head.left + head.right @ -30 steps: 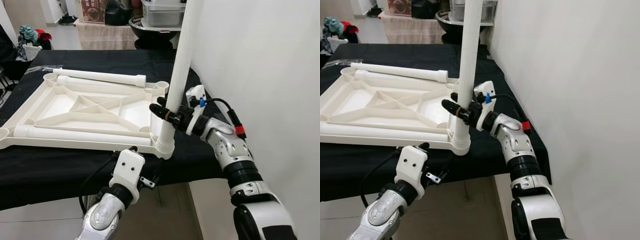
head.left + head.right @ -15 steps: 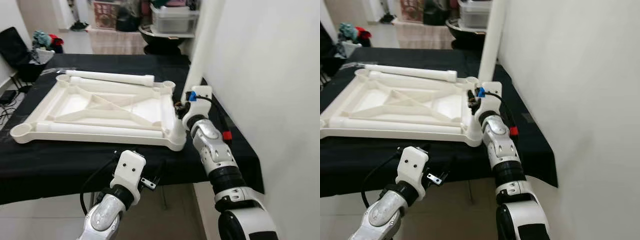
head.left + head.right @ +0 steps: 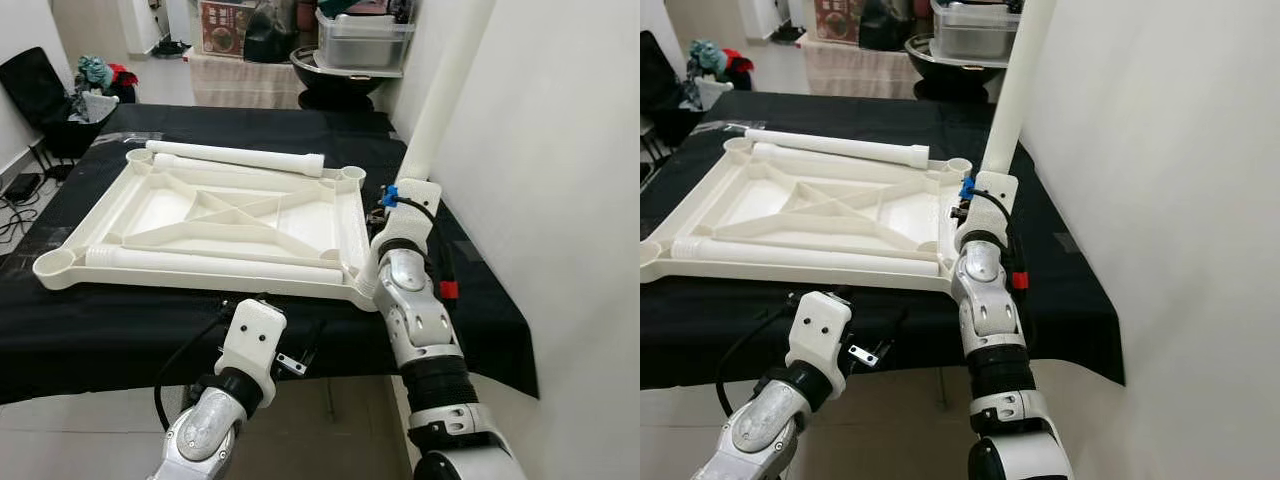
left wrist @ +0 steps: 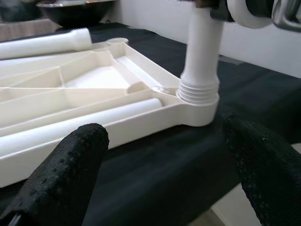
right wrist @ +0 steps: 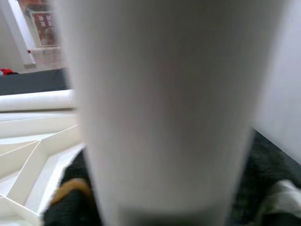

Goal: Building children table

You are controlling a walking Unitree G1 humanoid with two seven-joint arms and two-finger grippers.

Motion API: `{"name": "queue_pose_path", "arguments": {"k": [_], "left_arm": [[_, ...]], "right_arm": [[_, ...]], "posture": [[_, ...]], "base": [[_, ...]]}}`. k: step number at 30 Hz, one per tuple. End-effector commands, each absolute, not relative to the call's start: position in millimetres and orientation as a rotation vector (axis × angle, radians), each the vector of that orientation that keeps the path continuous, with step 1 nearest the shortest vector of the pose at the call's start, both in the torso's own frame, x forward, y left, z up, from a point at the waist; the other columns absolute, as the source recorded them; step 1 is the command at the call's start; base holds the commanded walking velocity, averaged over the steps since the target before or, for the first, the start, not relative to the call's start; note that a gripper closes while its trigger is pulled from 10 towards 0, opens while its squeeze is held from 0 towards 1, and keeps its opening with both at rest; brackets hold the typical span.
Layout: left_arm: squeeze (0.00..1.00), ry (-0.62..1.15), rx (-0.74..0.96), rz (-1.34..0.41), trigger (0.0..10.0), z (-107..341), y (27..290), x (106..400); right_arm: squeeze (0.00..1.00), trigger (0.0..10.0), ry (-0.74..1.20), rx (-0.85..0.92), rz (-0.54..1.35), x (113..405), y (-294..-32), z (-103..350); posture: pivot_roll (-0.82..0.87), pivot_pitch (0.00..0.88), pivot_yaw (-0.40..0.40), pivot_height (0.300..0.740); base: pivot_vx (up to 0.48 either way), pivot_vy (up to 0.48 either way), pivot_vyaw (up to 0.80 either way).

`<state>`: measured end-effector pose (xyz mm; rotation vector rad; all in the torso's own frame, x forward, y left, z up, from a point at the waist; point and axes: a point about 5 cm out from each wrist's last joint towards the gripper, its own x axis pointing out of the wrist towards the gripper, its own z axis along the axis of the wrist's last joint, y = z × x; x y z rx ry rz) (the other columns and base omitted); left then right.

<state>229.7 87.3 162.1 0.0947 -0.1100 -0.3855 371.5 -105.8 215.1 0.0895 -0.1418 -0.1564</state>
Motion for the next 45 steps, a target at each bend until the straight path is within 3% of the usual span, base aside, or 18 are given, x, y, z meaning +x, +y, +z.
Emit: {"name": "queue_pose_path", "arguments": {"k": [1,2,7,8,13,16,29,30,31,32,33,34,36,39,40,45], "left_arm": [[0.00,-0.109,0.099,-0.390,10.0,159.8,85.5,230.0],[0.00,-0.109,0.099,-0.391,10.0,159.4,85.6,230.0],[0.00,-0.107,0.100,-0.391,10.0,158.6,86.3,230.1],[0.00,-0.105,0.101,-0.393,10.0,157.9,86.5,230.3],[0.00,-0.105,0.103,-0.394,10.0,157.8,86.6,230.8],[0.00,-0.107,0.101,-0.394,10.0,157.7,85.8,231.4],[0.00,-0.113,0.103,-0.380,10.0,158.5,87.5,232.8],[0.00,-0.114,0.103,-0.379,10.0,158.4,87.5,233.1],[0.00,-0.114,0.103,-0.379,10.0,158.4,87.5,233.1],[0.00,-0.115,0.103,-0.379,10.0,158.5,87.4,233.4],[0.00,-0.115,0.103,-0.379,10.0,158.5,87.4,233.4],[0.00,-0.117,0.103,-0.379,10.0,158.8,87.6,233.6],[0.00,-0.119,0.105,-0.375,10.0,159.2,89.0,234.1],[0.00,-0.119,0.105,-0.375,10.0,159.2,89.0,234.1],[0.00,-0.117,0.109,-0.371,10.0,158.3,90.7,234.0],[0.00,-0.112,0.111,-0.368,10.0,156.2,91.8,233.2]], "right_arm": [[1.00,10.0,-0.141,0.108,-0.162,371.0,-112.2,211.0],[0.00,10.0,-0.173,0.135,-0.079,371.0,-111.4,213.4],[0.00,10.0,-0.186,0.172,0.076,370.8,-107.6,213.9],[0.00,10.0,-0.170,0.199,0.260,370.8,-103.5,210.7],[0.00,10.0,-0.117,0.191,0.522,368.7,-99.6,204.9],[0.00,10.0,-0.080,0.153,0.793,364.2,-101.2,204.6],[0.00,10.0,-0.014,0.204,1.174,345.9,-91.5,201.9],[0.00,7.8,-0.012,0.205,1.207,343.3,-90.0,201.2],[0.00,7.8,-0.012,0.205,1.207,343.3,-90.0,201.2],[0.00,2.5,-0.013,0.209,1.215,342.7,-89.4,200.6],[0.00,2.5,-0.013,0.209,1.215,342.7,-89.4,200.6],[0.00,0.0,-0.020,0.181,1.152,348.2,-89.8,199.2],[0.00,0.0,-0.034,0.123,0.936,363.6,-92.5,196.2],[0.00,0.0,-0.034,0.123,0.936,363.6,-92.5,196.2],[0.00,0.0,-0.033,0.093,0.722,373.5,-97.6,192.9],[0.00,0.0,-0.023,0.088,0.511,376.2,-106.7,190.1]], "posture": [[0.07,0.073,-0.080,0.740],[0.07,0.068,-0.079,0.740],[0.07,0.066,-0.077,0.740],[0.07,0.064,-0.076,0.740],[0.07,0.068,-0.077,0.740],[0.07,0.069,-0.076,0.740],[0.08,0.067,-0.088,0.740],[0.08,0.067,-0.086,0.740],[0.08,0.067,-0.086,0.740],[0.08,0.063,-0.088,0.740],[0.08,0.063,-0.088,0.740],[0.08,0.064,-0.090,0.740],[0.08,0.062,-0.088,0.740],[0.08,0.062,-0.088,0.740],[0.08,0.055,-0.088,0.740],[0.08,0.049,-0.086,0.740]], "base": [[0.000,0.000,0.00],[0.000,0.000,0.00],[0.000,0.000,0.00],[0.000,0.000,0.00],[0.000,0.000,0.00],[0.000,0.000,0.00],[0.000,0.000,0.00],[0.000,0.000,0.00],[0.000,0.000,0.00],[0.000,0.000,0.00],[0.000,0.000,0.00],[0.000,0.000,0.00],[0.000,0.000,0.00],[0.000,0.000,0.00],[0.000,0.000,0.00],[0.000,0.000,0.00]]}}
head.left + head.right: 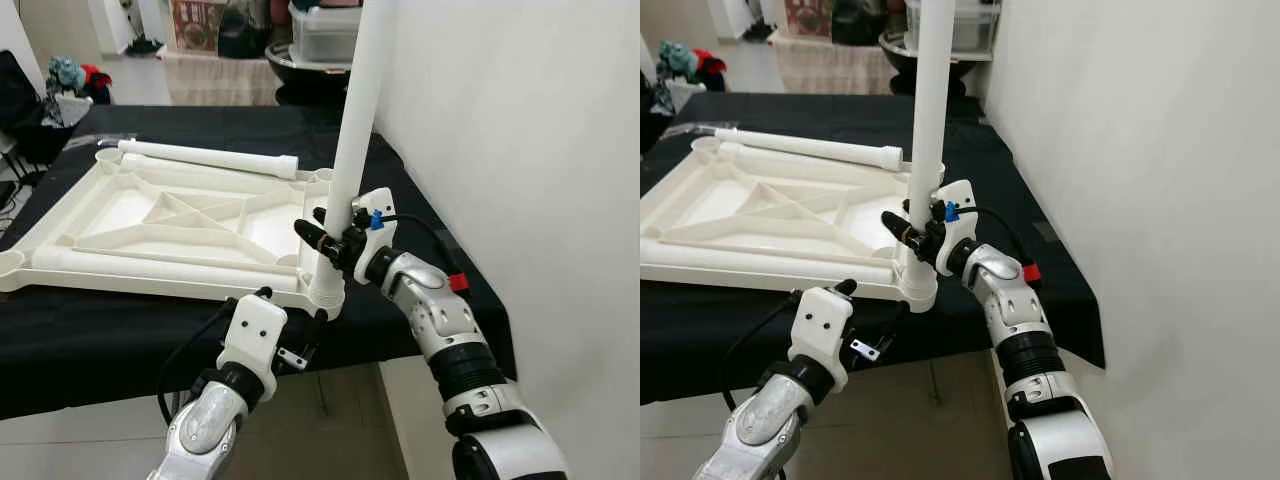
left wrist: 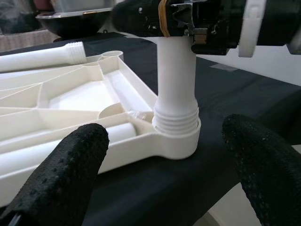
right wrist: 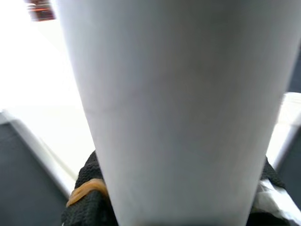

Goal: Building children table

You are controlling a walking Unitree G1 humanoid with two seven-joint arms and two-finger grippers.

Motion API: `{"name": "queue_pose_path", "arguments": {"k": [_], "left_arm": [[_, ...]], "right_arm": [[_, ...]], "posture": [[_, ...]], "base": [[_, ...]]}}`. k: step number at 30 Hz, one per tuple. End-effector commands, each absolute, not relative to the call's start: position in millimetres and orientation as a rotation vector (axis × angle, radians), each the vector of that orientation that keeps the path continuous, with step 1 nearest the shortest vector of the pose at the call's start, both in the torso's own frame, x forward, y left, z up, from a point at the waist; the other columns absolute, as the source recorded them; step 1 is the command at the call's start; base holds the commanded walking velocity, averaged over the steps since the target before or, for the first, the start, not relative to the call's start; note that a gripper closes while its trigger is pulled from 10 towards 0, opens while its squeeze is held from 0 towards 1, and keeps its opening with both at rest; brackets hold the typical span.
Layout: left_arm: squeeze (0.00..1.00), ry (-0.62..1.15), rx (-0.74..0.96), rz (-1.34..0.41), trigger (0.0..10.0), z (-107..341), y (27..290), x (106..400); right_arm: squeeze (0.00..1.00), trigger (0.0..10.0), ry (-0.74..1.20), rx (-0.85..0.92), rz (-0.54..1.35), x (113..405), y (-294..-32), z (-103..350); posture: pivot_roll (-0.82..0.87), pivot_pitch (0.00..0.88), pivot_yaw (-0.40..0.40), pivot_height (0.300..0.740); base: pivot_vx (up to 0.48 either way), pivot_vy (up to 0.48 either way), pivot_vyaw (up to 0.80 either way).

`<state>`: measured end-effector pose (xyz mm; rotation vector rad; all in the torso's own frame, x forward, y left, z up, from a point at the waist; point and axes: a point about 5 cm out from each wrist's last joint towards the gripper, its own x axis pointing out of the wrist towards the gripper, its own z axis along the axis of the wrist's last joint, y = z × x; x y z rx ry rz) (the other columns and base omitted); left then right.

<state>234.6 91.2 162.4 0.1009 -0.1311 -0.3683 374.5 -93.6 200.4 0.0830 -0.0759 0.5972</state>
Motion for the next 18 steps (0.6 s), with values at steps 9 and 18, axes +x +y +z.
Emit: {"name": "queue_pose_path", "arguments": {"k": [9,18], "left_arm": [[0.00,-0.109,0.111,-0.366,10.0,155.0,91.8,232.6],[0.00,-0.106,0.105,-0.368,10.0,154.4,90.2,230.3]], "right_arm": [[0.00,0.0,-0.014,0.011,0.052,367.7,-133.9,186.4],[0.00,10.0,-0.099,0.031,0.056,367.6,-119.1,196.8]], "posture": [[0.08,0.049,-0.089,0.740],[0.08,0.055,-0.089,0.740]], "base": [[0.000,0.000,0.00],[0.000,0.000,0.00]]}}
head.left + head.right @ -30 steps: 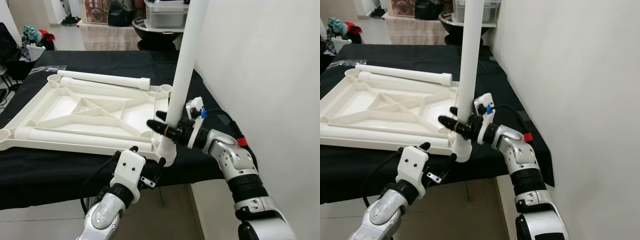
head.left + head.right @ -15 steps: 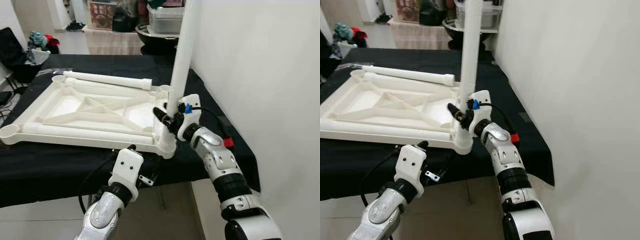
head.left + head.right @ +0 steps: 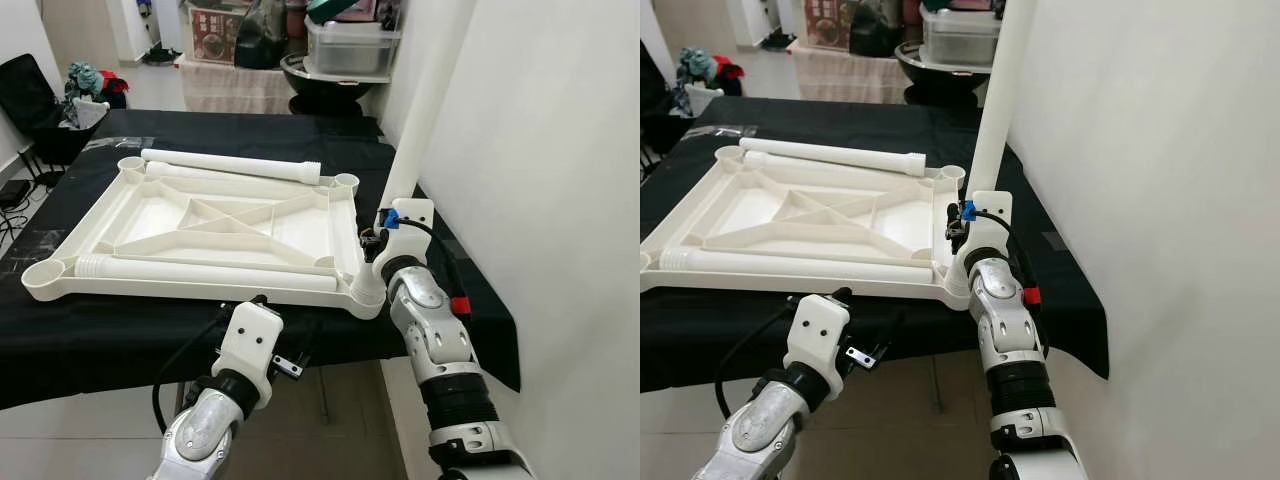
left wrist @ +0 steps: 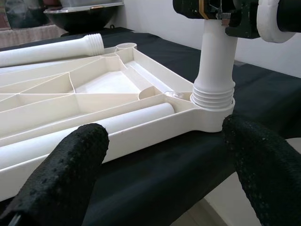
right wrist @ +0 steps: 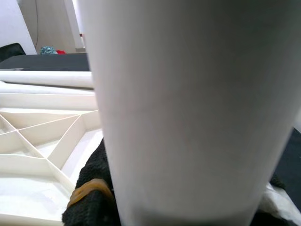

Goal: Building children table

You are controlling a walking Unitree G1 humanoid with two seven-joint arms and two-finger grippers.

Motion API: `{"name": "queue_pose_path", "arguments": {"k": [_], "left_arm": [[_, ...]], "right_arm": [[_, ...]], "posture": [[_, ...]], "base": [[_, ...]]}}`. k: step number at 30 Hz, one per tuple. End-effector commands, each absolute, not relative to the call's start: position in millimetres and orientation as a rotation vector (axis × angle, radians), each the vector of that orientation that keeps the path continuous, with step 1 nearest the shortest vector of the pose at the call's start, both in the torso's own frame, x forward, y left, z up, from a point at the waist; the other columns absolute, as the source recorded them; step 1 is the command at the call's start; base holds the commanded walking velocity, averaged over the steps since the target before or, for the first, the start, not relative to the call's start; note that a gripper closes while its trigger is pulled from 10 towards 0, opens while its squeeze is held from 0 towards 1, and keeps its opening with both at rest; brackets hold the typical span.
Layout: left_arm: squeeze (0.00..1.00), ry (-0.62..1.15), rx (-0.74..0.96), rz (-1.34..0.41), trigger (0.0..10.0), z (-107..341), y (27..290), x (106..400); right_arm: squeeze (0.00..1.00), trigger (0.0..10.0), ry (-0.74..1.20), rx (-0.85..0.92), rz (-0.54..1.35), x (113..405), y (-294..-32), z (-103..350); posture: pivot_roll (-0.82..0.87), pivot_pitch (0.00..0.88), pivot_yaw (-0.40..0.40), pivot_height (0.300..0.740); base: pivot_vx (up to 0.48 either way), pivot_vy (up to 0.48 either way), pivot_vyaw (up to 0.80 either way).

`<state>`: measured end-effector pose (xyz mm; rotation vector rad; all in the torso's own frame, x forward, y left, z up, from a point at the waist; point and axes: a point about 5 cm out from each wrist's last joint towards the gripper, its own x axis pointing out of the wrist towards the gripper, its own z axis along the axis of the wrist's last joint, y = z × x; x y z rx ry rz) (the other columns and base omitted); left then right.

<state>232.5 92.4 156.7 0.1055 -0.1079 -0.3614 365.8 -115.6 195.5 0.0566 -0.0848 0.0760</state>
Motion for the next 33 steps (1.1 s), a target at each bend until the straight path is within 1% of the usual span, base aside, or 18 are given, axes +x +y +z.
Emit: {"name": "queue_pose_path", "arguments": {"k": [1,2,3,7,8,10,12,13,14,15,16,19,20,22,23,26,32,33], "left_arm": [[0.00,-0.106,0.105,-0.368,10.0,154.4,90.2,230.3],[0.00,-0.105,0.105,-0.369,10.0,154.2,90.1,230.1],[0.00,-0.104,0.105,-0.369,10.0,153.9,90.1,229.8],[0.00,-0.104,0.105,-0.368,10.0,153.5,90.1,228.9],[0.00,-0.104,0.105,-0.368,10.0,153.4,89.9,228.8],[0.00,-0.105,0.105,-0.370,10.0,153.5,89.6,228.7],[0.00,-0.106,0.106,-0.371,10.0,153.8,89.3,229.4],[0.00,-0.107,0.106,-0.372,10.0,153.8,89.0,229.5],[0.00,-0.107,0.106,-0.372,10.0,153.8,89.0,229.5],[0.00,-0.107,0.106,-0.372,10.0,153.8,88.8,229.6],[0.00,-0.108,0.106,-0.374,10.0,154.0,88.9,229.5],[0.00,-0.110,0.111,-0.378,10.0,154.4,89.7,229.7],[0.00,-0.110,0.111,-0.378,10.0,154.4,89.7,229.7],[0.00,-0.110,0.112,-0.377,10.0,154.2,89.9,229.2],[0.00,-0.110,0.112,-0.377,10.0,154.2,89.9,229.2],[0.00,-0.111,0.109,-0.377,10.0,154.5,89.6,228.6],[0.00,-0.112,0.108,-0.382,10.0,154.5,88.6,228.1],[0.00,-0.113,0.109,-0.383,10.0,154.6,88.3,228.2]], "right_arm": [[0.00,10.0,-0.099,0.031,0.056,367.6,-119.1,196.8],[0.00,10.0,-0.108,0.052,0.091,369.0,-117.5,198.2],[1.00,10.0,-0.126,0.056,0.093,369.7,-119.6,200.9],[1.00,10.0,-0.162,0.023,0.068,373.7,-129.4,210.2],[0.00,10.0,-0.171,0.063,0.099,375.4,-130.1,212.1],[0.00,10.0,-0.176,0.129,0.157,377.6,-131.0,213.3],[0.00,10.0,-0.181,0.184,0.260,380.3,-130.6,215.3],[0.00,10.0,-0.182,0.215,0.348,380.2,-129.4,216.7],[0.00,10.0,-0.182,0.215,0.348,380.2,-129.4,216.7],[0.00,10.0,-0.186,0.235,0.409,379.9,-128.6,217.6],[0.00,10.0,-0.169,0.261,0.515,378.6,-126.6,217.0],[0.00,10.0,-0.102,0.239,0.806,369.9,-122.6,210.5],[0.00,10.0,-0.102,0.239,0.806,369.9,-122.6,210.5],[0.00,10.0,-0.069,0.220,0.924,364.2,-119.8,206.6],[0.00,10.0,-0.069,0.220,0.924,364.2,-119.8,206.6],[0.00,10.0,-0.042,0.195,1.039,360.0,-112.9,203.4],[0.00,10.0,-0.040,0.200,1.071,360.0,-107.1,202.8],[0.00,4.9,-0.045,0.205,1.089,360.3,-104.5,203.3]], "posture": [[0.08,0.055,-0.089,0.740],[0.08,0.055,-0.090,0.740],[0.08,0.055,-0.093,0.740],[0.08,0.050,-0.092,0.740],[0.08,0.048,-0.091,0.740],[0.08,0.044,-0.090,0.740],[0.08,0.043,-0.086,0.740],[0.08,0.039,-0.087,0.740],[0.08,0.039,-0.087,0.740],[0.08,0.039,-0.087,0.740],[0.08,0.039,-0.088,0.740],[0.09,0.034,-0.091,0.740],[0.09,0.034,-0.091,0.740],[0.09,0.031,-0.091,0.740],[0.09,0.031,-0.091,0.740],[0.09,0.028,-0.090,0.740],[0.09,0.028,-0.094,0.740],[0.09,0.030,-0.096,0.740]], "base": [[0.000,0.000,0.00],[0.000,0.000,0.00],[0.000,0.000,0.00],[0.000,0.000,0.00],[0.000,0.000,0.00],[0.000,0.000,0.00],[0.000,0.000,0.00],[0.000,0.000,0.00],[0.000,0.000,0.00],[0.000,0.000,0.00],[0.000,0.000,0.00],[0.000,0.000,0.00],[0.000,0.000,0.00],[0.000,0.000,0.00],[0.000,0.000,0.00],[0.000,0.000,0.00],[0.000,0.000,0.00],[0.000,0.000,0.00]]}}
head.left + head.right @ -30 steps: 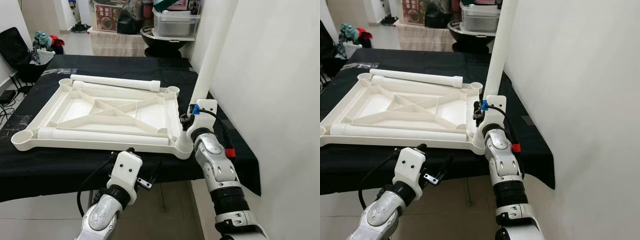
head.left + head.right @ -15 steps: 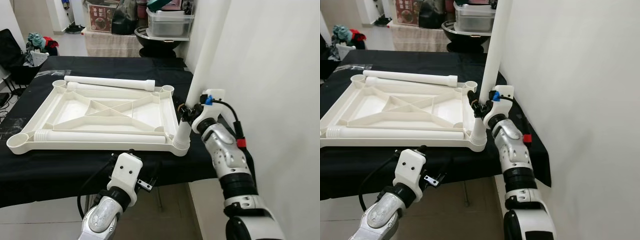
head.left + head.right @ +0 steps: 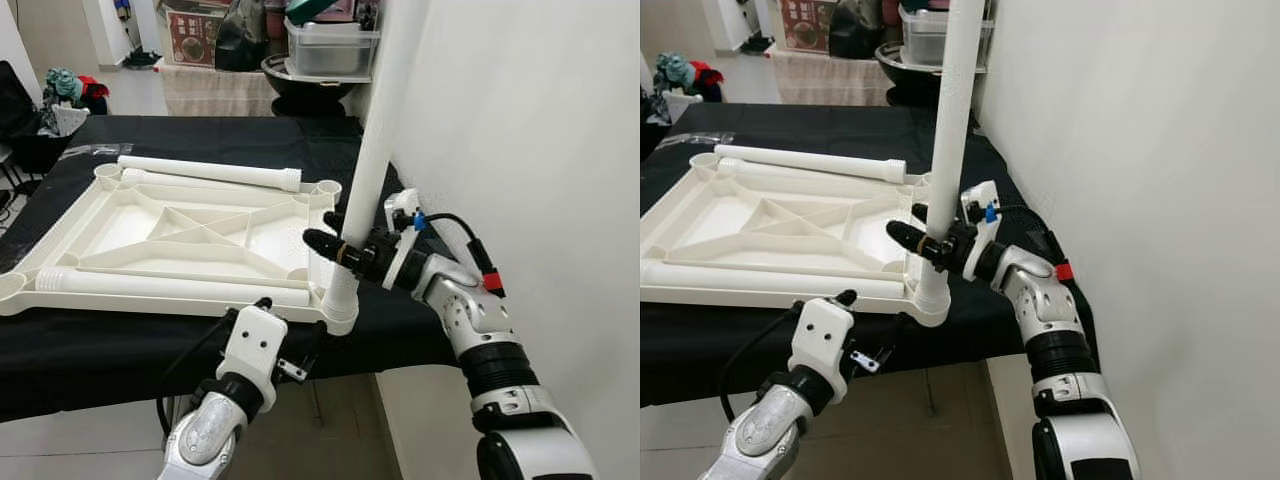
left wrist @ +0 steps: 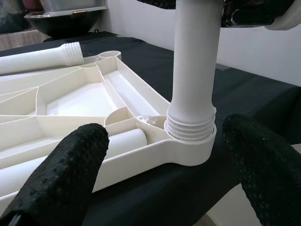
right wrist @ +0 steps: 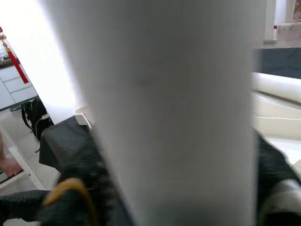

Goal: Building children table

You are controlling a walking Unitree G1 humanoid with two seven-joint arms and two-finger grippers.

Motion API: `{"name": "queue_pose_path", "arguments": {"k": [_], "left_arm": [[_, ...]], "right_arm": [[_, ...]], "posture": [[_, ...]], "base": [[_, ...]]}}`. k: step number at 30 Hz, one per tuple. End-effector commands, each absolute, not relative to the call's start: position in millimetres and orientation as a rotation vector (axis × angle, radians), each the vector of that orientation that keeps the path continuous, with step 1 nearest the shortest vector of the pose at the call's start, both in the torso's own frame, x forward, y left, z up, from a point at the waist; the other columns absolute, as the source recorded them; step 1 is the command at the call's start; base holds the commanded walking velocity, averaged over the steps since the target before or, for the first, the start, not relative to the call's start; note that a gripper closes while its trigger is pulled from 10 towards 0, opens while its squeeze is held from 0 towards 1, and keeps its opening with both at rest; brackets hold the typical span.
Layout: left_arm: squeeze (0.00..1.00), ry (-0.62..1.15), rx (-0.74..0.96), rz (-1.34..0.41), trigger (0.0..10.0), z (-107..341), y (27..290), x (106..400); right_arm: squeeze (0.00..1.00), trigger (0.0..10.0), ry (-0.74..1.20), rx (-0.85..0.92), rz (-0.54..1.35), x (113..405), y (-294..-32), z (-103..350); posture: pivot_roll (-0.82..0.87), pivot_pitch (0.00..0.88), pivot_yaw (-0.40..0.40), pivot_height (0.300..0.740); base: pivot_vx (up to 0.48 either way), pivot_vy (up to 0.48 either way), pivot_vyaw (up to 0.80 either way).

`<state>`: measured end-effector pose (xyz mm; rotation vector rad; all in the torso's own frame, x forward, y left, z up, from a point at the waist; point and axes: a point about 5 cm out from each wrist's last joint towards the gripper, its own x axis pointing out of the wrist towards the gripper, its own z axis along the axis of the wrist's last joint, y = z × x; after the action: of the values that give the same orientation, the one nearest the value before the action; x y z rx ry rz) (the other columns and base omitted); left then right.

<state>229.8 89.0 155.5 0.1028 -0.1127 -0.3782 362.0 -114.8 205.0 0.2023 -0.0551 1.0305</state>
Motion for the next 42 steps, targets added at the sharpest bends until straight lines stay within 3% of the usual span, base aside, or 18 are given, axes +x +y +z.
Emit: {"name": "queue_pose_path", "arguments": {"k": [1,5,8,11,12,13,15,18,20,21,26,27,28,32,33,37,38,42], "left_arm": [[0.00,-0.113,0.109,-0.382,10.0,154.6,88.1,228.2],[0.00,-0.113,0.109,-0.381,10.0,154.5,88.1,228.3],[0.00,-0.110,0.107,-0.381,10.0,153.6,87.5,228.4],[0.00,-0.110,0.107,-0.381,10.0,153.5,87.4,228.3],[0.00,-0.109,0.106,-0.382,10.0,153.3,87.1,228.5],[0.00,-0.109,0.106,-0.382,10.0,153.3,87.1,228.5],[0.00,-0.109,0.106,-0.382,10.0,153.4,86.9,229.0],[0.00,-0.109,0.106,-0.382,10.0,153.4,86.9,229.0],[0.00,-0.107,0.104,-0.381,10.0,153.3,86.6,229.3],[0.00,-0.107,0.104,-0.382,10.0,153.3,86.5,229.3],[0.00,-0.108,0.102,-0.382,10.0,153.5,86.5,229.5],[0.00,-0.108,0.101,-0.381,10.0,153.8,86.4,229.6],[0.00,-0.108,0.101,-0.381,10.0,153.9,86.5,229.7],[0.00,-0.107,0.101,-0.380,10.0,153.7,87.0,229.5],[0.00,-0.106,0.101,-0.380,10.0,153.7,87.0,229.2],[0.00,-0.106,0.099,-0.379,10.0,153.6,86.7,228.8],[0.00,-0.106,0.099,-0.380,10.0,153.7,86.6,228.8],[0.00,-0.105,0.100,-0.379,10.0,153.8,86.8,228.6]], "right_arm": [[0.00,0.0,-0.061,0.190,1.057,363.8,-102.1,203.5],[0.00,0.0,-0.053,0.163,0.988,369.4,-101.3,201.6],[0.00,0.0,-0.004,0.053,0.677,385.6,-108.7,189.9],[0.00,0.0,0.014,0.015,0.614,387.6,-110.6,186.1],[0.00,0.0,0.042,-0.013,0.426,392.3,-119.5,182.0],[0.00,0.0,0.042,-0.013,0.426,392.3,-119.5,182.0],[0.00,0.0,0.073,0.008,0.174,396.3,-134.2,178.1],[0.00,0.0,0.073,0.008,0.174,396.3,-134.2,178.1],[0.00,0.0,0.071,0.034,-0.194,388.9,-156.9,179.2],[0.00,0.0,0.068,0.042,-0.263,386.1,-160.3,179.8],[0.00,0.0,0.063,0.059,-0.298,384.4,-156.9,182.3],[0.00,3.3,0.058,0.057,-0.301,385.2,-153.6,183.9],[0.00,10.0,0.041,0.088,-0.250,387.5,-145.3,187.1],[0.00,10.0,-0.070,0.128,-0.100,390.6,-125.4,202.0],[1.00,10.0,-0.106,0.126,-0.076,389.9,-122.6,205.4],[1.00,10.0,-0.174,0.122,-0.008,388.5,-113.5,211.9],[0.00,10.0,-0.174,0.153,0.048,388.4,-108.6,212.4],[0.00,10.0,-0.156,0.224,0.148,384.6,-98.5,213.4]], "posture": [[0.09,0.031,-0.097,0.740],[0.09,0.032,-0.098,0.740],[0.08,0.040,-0.095,0.740],[0.08,0.040,-0.092,0.740],[0.08,0.044,-0.098,0.740],[0.08,0.044,-0.098,0.740],[0.08,0.048,-0.096,0.740],[0.08,0.048,-0.096,0.740],[0.08,0.054,-0.093,0.740],[0.08,0.054,-0.093,0.740],[0.08,0.056,-0.092,0.740],[0.08,0.057,-0.093,0.740],[0.08,0.060,-0.094,0.740],[0.08,0.063,-0.091,0.740],[0.08,0.064,-0.095,0.740],[0.08,0.065,-0.095,0.740],[0.08,0.067,-0.092,0.740],[0.08,0.071,-0.095,0.740]], "base": [[0.000,0.000,0.00],[0.000,0.000,0.00],[0.000,0.000,0.00],[0.000,0.000,0.00],[0.000,0.000,0.00],[0.000,0.000,0.00],[0.000,0.000,0.00],[0.000,0.000,0.00],[0.000,0.000,0.00],[0.000,0.000,0.00],[0.000,0.000,0.00],[0.000,0.000,0.00],[0.000,0.000,0.00],[0.000,0.000,0.00],[0.000,0.000,0.00],[0.000,0.000,0.00],[0.000,0.000,0.00],[0.000,0.000,0.00]]}}
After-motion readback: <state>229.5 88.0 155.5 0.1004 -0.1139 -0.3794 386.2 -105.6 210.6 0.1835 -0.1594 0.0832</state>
